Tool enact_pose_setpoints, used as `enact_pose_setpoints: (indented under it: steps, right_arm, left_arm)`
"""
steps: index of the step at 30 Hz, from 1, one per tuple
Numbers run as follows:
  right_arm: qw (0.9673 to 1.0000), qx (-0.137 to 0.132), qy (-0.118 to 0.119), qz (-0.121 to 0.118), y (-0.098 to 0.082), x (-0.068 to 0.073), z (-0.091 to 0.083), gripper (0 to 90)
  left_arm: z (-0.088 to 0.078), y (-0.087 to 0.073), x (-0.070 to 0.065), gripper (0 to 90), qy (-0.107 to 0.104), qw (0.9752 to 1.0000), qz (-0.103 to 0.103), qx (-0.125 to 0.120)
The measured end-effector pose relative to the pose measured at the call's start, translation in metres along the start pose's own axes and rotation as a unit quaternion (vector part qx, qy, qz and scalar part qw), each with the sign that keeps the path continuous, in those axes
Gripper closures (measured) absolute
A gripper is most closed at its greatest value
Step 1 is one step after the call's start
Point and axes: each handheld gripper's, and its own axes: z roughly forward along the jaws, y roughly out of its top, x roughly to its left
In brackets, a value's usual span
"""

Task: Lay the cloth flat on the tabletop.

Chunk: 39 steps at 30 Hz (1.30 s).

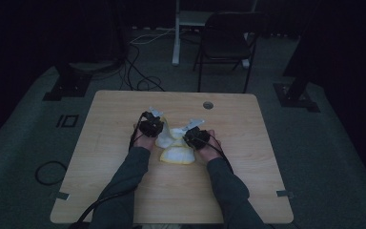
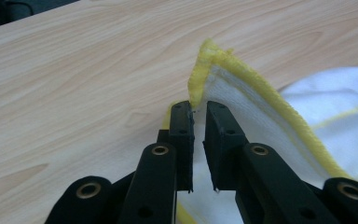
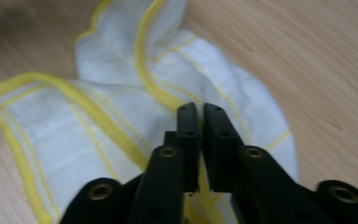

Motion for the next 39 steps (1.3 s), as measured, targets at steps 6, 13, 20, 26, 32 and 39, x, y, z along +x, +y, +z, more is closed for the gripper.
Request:
enact_pose_setpoints:
  steps: [6, 13, 20, 26, 32, 39]
  right_arm:
    - [0.9996, -0.006, -0.014, 0.025, 0.001, -0.012, -0.006, 87.3]
    - [0.9987, -0.008, -0.018, 0.047, 0.000, -0.021, -0.007, 87.3]
    - [0.9982, -0.007, -0.022, 0.054, 0.001, -0.027, -0.011, 87.3]
    - [0.9983, -0.008, -0.022, 0.053, 0.001, -0.030, -0.013, 87.3]
    - [0.9982, -0.006, -0.022, 0.056, 0.001, -0.029, -0.012, 87.2]
    - [0.9977, -0.007, -0.031, 0.060, 0.002, -0.034, -0.016, 87.3]
  left_arm:
    - [-0.012, -0.015, -0.012, 81.2, -0.023, 0.9995, 0.019, -0.011]
    - [-0.015, -0.036, -0.031, 78.8, -0.057, 0.9965, 0.061, 0.007]
    - [-0.017, -0.050, -0.042, 68.1, -0.095, 0.9935, 0.061, 0.011]
    - [-0.019, -0.053, -0.046, 55.5, -0.102, 0.9909, 0.084, 0.027]
    - [-0.014, -0.055, -0.046, 51.6, -0.104, 0.9899, 0.090, 0.032]
    - [-0.013, -0.052, -0.037, 80.3, -0.090, 0.9920, 0.078, 0.042]
